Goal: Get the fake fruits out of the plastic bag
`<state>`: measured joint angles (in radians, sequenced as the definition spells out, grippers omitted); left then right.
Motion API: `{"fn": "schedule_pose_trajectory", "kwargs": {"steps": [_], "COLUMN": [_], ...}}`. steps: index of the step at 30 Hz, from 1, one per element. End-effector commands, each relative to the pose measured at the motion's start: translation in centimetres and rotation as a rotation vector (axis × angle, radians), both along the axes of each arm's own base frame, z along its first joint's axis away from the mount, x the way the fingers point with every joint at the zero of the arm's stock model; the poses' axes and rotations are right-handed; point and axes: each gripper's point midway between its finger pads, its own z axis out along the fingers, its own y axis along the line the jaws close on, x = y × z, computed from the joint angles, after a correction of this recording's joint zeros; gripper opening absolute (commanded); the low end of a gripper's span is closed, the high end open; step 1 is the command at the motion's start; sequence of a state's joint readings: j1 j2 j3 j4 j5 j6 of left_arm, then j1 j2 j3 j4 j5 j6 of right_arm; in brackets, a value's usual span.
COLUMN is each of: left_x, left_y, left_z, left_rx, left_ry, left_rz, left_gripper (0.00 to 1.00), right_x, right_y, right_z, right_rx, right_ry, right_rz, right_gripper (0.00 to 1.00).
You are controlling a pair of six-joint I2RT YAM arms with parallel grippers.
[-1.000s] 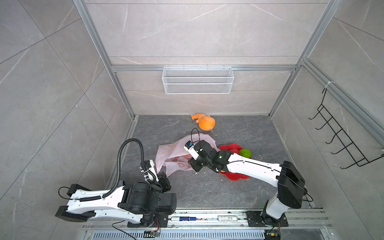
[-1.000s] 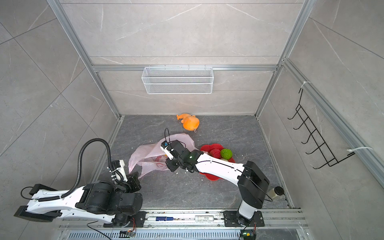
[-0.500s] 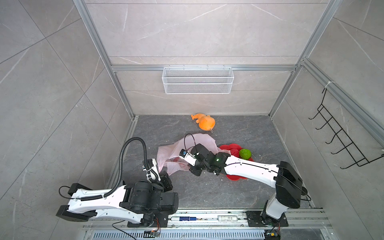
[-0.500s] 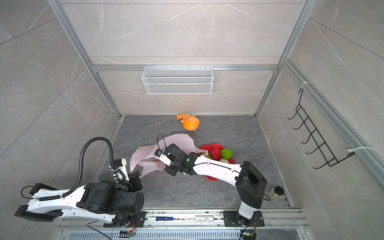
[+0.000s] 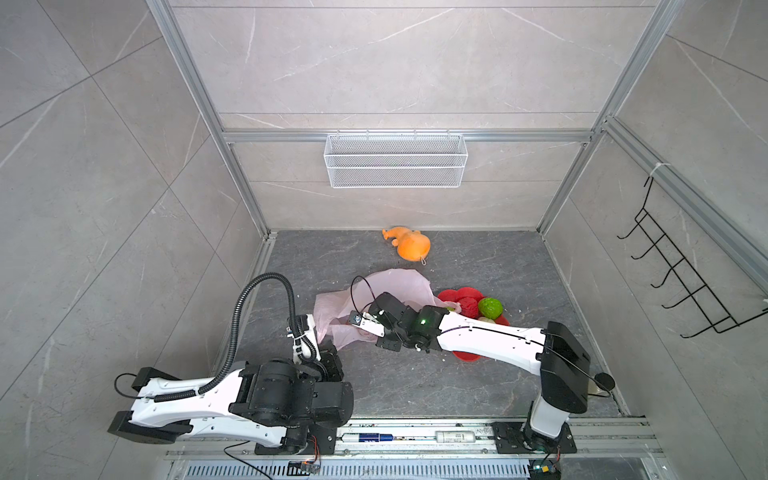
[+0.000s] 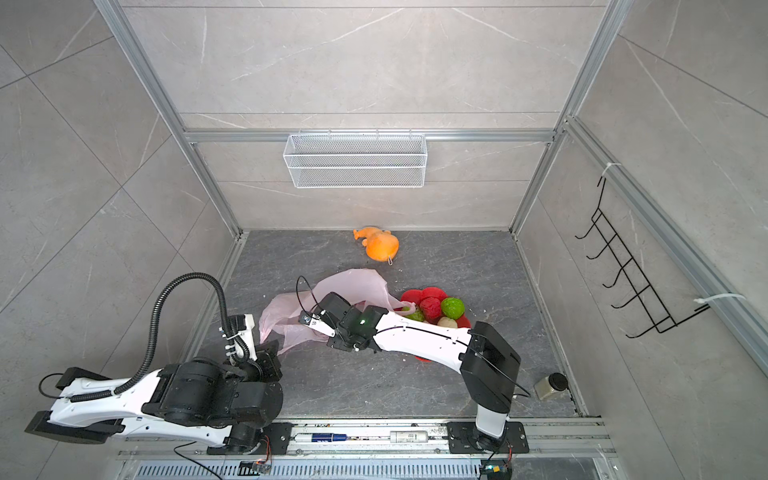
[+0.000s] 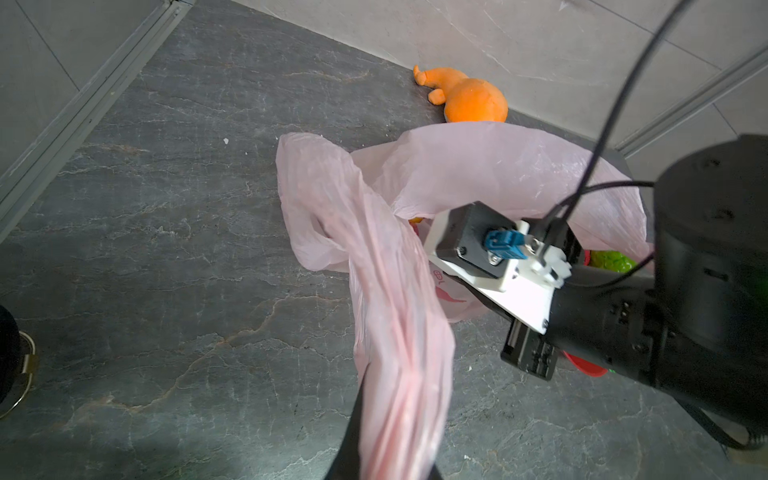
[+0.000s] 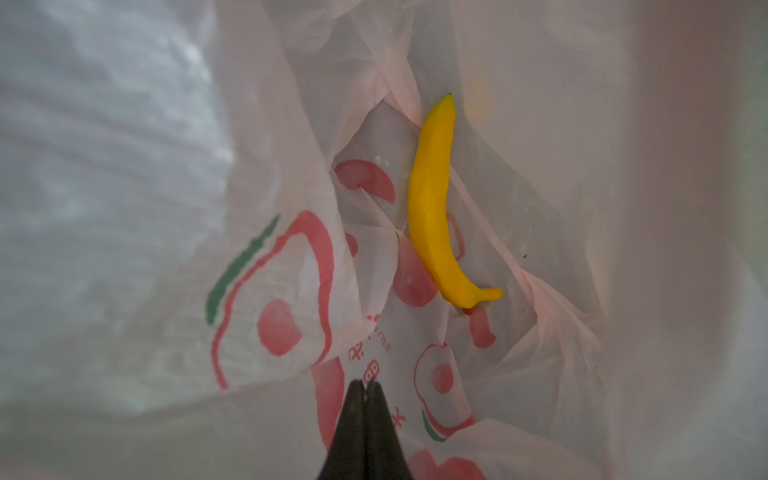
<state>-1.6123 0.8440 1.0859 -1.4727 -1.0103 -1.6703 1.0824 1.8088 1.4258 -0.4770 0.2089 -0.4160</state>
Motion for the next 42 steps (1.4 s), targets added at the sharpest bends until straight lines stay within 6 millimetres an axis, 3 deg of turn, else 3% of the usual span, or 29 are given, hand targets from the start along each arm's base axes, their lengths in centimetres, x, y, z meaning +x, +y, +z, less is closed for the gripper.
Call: {"fn": "schedule_pose_trajectory", "kwargs": {"steps": [1, 9, 17, 26, 36, 42], "left_x": [-0.2, -0.1, -0.7, -1.9, -1.9, -1.7], "left_y": [-0.9, -1.2, -2.5, -3.5, -3.6, -3.8], "left_z": [0.2, 0.7, -0.8, -4.1, -3.7, -2.8], "left_rx": [0.027, 0.029, 0.038, 0.128, 0.208, 0.229], "left_ry": [-0.006, -0.027, 0.005, 0.108, 0.11, 0.09], "left_rz": [-0.064, -0.101, -0.152, -0.174, -0.183, -0.178], "left_gripper": [0.0, 0.0, 0.0, 0.0, 0.0, 0.0], "right_x": [0.1, 0.9, 3.6, 6.4, 9.0, 8.8], "right_y": [0.0, 0.1, 1.9, 3.2, 2.9, 3.5], "right_z": [-1.0, -3.1, -3.5, -3.0, -5.0, -5.2], "right_rx": [-0.092, -0.179, -0.202, -0.101, -0.051, 0.003], "right_ry": [-0.014, -0.033, -0.088, 0.04, 0.196, 0.274], "right_rz": [0.03, 0.023, -0.031, -0.096, -0.133, -0.135], "right_gripper": [0.0, 0.0, 0.0, 0.0, 0.0, 0.02]}}
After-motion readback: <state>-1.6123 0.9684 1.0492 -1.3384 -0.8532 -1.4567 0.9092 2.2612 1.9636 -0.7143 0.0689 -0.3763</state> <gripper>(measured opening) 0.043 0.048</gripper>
